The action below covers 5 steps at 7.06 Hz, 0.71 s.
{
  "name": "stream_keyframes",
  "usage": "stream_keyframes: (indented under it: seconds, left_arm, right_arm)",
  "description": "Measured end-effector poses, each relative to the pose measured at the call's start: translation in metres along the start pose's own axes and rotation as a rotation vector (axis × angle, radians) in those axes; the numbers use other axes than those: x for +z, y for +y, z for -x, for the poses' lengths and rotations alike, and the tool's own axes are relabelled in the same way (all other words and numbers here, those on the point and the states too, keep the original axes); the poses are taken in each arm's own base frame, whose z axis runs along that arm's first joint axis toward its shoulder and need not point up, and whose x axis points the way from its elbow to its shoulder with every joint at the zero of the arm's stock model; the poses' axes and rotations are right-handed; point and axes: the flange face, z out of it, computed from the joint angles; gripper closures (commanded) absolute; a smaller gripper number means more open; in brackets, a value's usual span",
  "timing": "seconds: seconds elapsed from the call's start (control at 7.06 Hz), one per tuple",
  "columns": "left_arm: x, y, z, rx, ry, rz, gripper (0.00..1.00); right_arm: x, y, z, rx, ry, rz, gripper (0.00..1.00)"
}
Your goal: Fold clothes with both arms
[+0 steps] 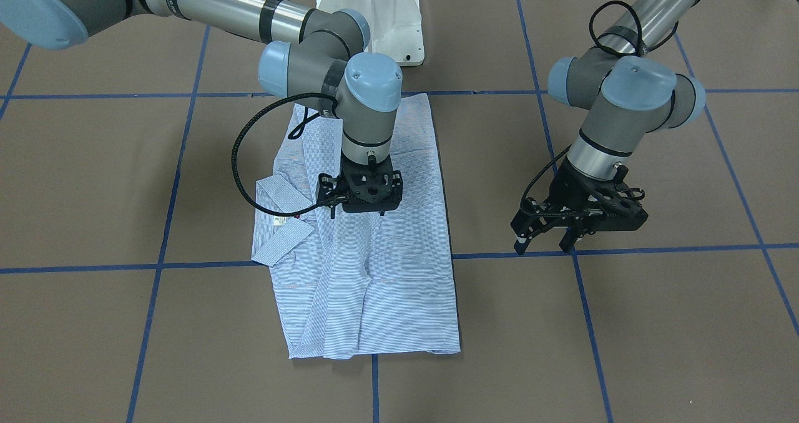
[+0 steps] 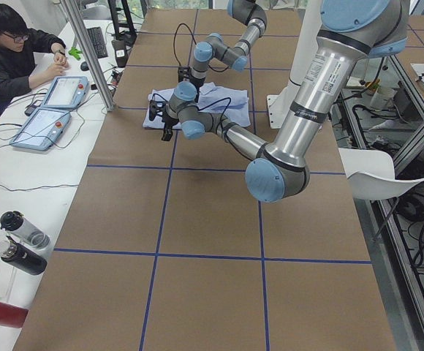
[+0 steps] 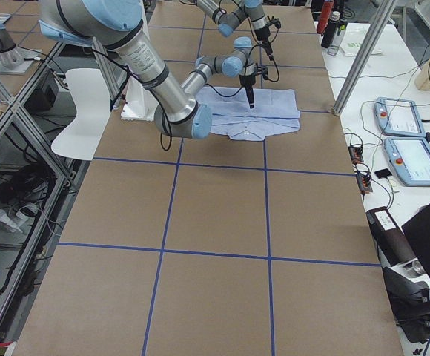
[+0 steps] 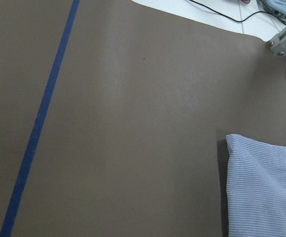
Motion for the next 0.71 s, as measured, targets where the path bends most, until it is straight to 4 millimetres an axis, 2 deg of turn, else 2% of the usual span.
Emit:
stream_keyframes:
  seconds: [0.43,0.71]
  left_arm:
    - [0.0,0.001,-0.002,0.0,0.002,0.0,0.0]
    - [0.0,0.001,-0.004,0.0,0.007,0.0,0.0]
  right_arm:
    - [0.014,0.013,0.0,-0.006,0.032,0.047,0.0]
    - [0.025,0.019,-0.008,-0.011,0.066,0.078,0.0]
